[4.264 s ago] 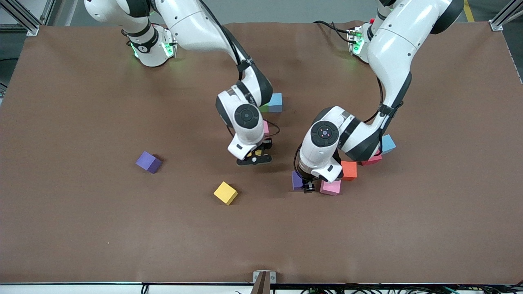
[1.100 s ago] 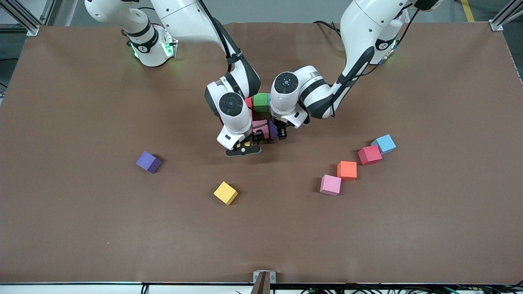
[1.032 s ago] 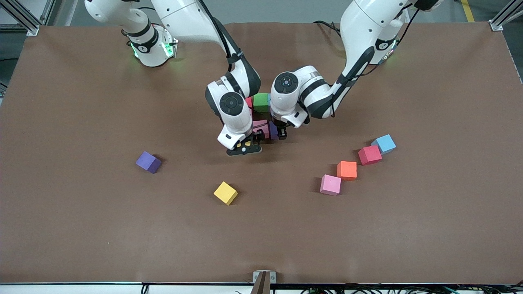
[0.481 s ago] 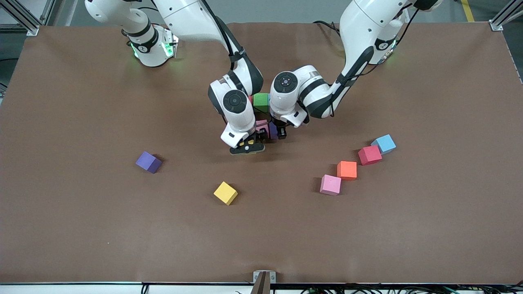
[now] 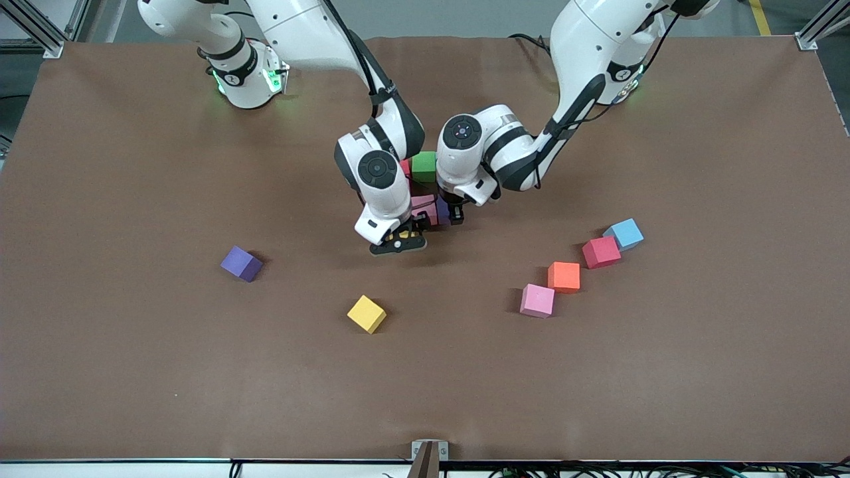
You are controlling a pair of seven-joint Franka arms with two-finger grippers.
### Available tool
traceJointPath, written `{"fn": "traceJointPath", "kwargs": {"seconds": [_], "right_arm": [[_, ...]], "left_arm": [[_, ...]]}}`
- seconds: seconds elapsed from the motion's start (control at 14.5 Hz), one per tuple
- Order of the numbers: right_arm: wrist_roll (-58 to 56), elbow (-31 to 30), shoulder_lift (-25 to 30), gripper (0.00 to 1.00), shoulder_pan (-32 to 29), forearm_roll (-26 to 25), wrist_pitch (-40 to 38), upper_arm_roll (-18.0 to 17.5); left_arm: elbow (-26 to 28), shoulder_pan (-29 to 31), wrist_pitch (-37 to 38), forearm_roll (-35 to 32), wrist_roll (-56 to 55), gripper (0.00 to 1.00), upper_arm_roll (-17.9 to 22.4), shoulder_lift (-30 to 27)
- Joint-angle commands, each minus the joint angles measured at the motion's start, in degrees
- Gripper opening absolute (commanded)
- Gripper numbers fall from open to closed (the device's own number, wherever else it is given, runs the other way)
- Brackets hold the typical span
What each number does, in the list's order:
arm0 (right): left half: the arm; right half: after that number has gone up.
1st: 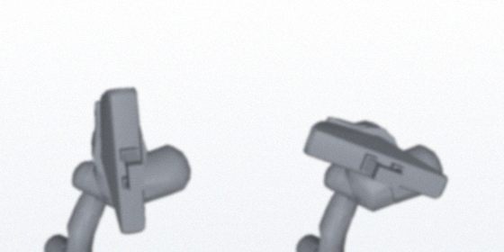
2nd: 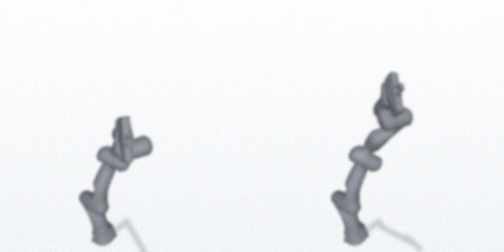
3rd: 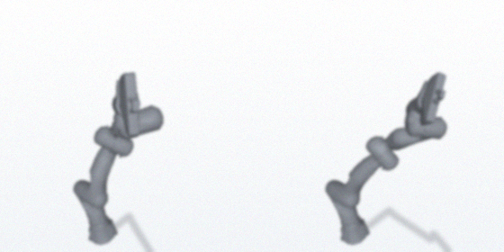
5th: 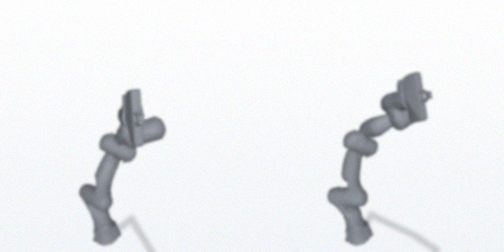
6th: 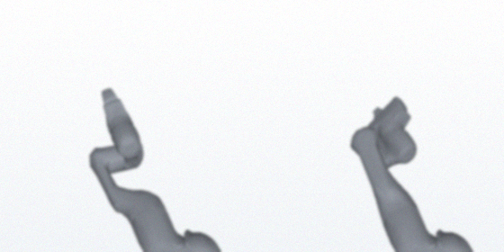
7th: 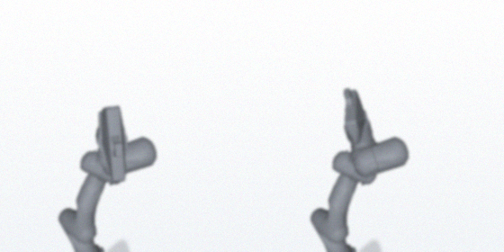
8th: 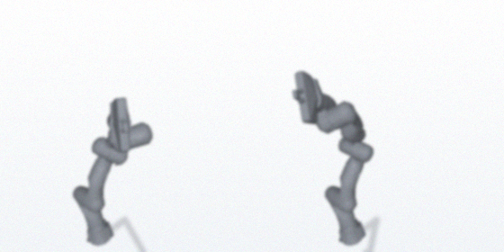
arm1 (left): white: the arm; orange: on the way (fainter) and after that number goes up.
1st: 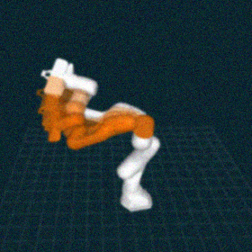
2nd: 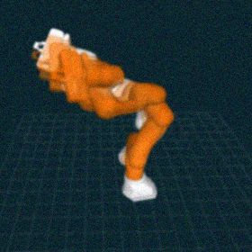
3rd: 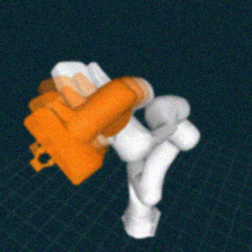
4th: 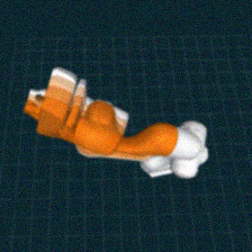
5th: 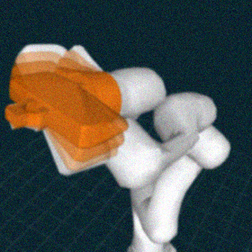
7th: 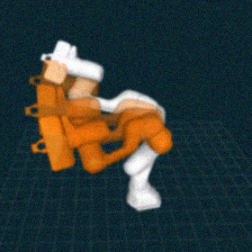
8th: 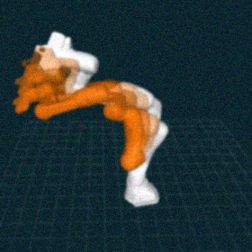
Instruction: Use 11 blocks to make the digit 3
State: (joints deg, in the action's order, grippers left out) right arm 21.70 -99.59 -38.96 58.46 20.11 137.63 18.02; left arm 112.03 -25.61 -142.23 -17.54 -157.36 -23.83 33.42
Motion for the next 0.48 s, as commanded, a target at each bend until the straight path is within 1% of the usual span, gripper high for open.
{"fn": "traceJointPath", "kwargs": {"seconds": [0.0,0.07,0.14,0.21,0.41], "right_arm": [[-1.04,-0.08,0.47,1.0,-0.63,0.2,-0.87,0.08],[-1.13,-0.08,0.55,1.0,-0.63,0.2,-1.04,0.35],[-1.31,-0.08,0.55,1.0,-0.63,0.11,-1.48,0.35],[-2.09,-0.08,0.73,1.0,-0.63,0.19,-2.36,0.35],[-2.1,-0.08,0.9,1.0,-0.54,0.2,-3.33,0.7]], "left_arm": [[0.21,-1.28,-0.33,0.23,-6.3,0.32,-0.42,2.0],[0.3,-1.2,-0.33,-0.04,-6.21,0.46,-0.34,2.0],[0.3,-1.11,-0.16,-0.3,-6.12,0.79,-0.34,1.83],[0.21,-1.11,0.19,-0.3,-6.03,1.0,-0.34,1.48],[-0.32,-0.85,2.29,-0.48,-5.77,1.0,-0.42,-0.19]]}}
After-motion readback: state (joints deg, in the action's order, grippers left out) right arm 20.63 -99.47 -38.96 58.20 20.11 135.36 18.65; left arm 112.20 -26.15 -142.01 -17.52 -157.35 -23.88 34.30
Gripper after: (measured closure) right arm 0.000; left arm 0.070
